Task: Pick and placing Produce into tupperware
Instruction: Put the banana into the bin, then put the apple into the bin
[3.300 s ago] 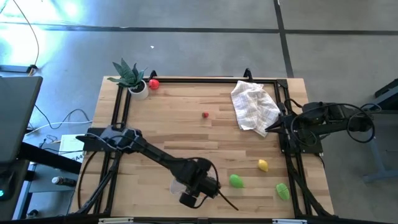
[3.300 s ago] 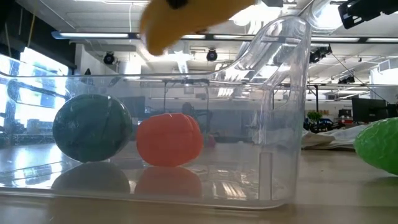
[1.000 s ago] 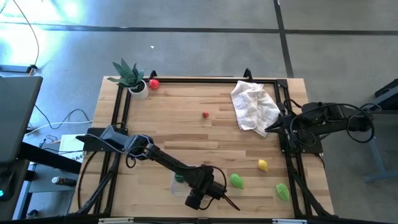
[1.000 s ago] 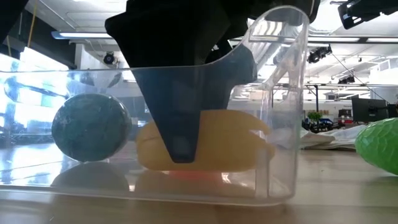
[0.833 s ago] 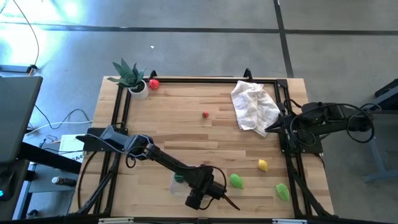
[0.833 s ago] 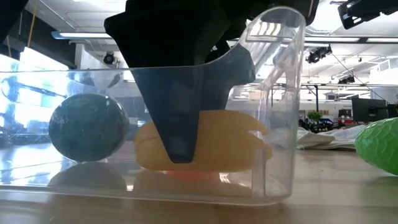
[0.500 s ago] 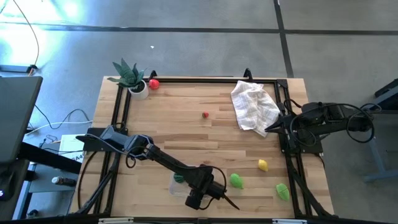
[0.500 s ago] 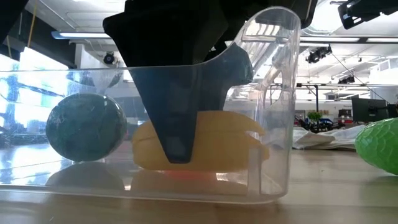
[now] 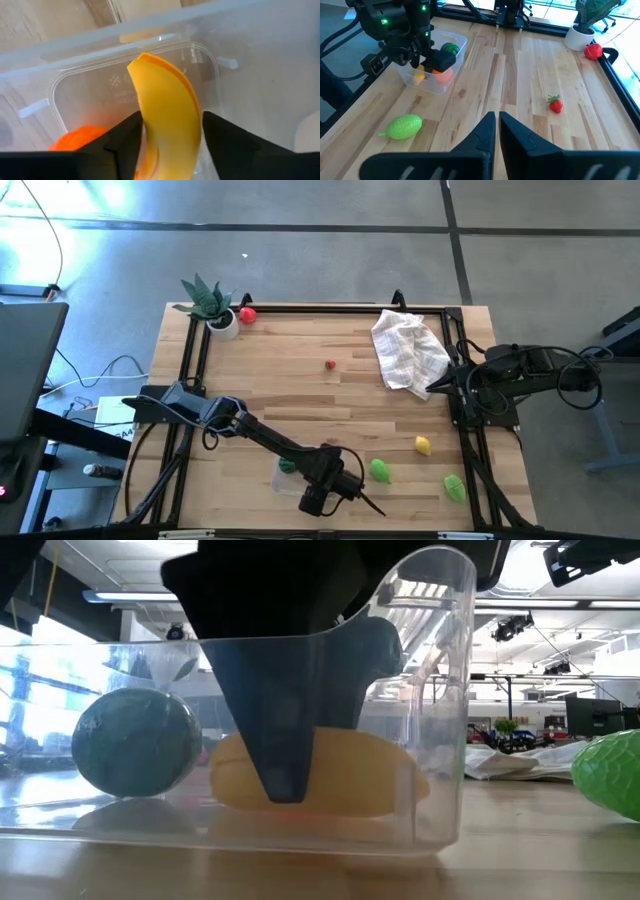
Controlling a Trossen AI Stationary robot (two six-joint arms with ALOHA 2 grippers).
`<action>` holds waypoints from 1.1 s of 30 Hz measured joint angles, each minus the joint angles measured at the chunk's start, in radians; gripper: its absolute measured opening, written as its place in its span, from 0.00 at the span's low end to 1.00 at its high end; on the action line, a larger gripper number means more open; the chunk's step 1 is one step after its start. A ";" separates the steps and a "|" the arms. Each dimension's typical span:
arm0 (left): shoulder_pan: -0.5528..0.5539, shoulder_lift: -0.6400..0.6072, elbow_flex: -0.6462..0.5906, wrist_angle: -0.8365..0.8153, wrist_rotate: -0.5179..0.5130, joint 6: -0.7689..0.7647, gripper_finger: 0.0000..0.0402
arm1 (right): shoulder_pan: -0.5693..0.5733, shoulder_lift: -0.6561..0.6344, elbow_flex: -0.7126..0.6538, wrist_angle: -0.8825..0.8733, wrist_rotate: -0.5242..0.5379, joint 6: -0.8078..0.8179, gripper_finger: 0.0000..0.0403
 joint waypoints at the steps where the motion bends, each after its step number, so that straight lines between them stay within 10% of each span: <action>1: 0.000 0.000 0.000 -0.001 0.000 0.003 0.53 | 0.000 0.000 0.000 0.000 0.000 0.000 0.04; 9: -0.001 0.000 0.000 -0.020 0.001 0.014 0.68 | 0.000 0.000 0.000 0.000 0.000 0.000 0.04; 33: 0.040 -0.079 0.152 -0.216 -0.076 -0.002 0.58 | 0.000 0.000 0.000 0.000 0.000 0.000 0.04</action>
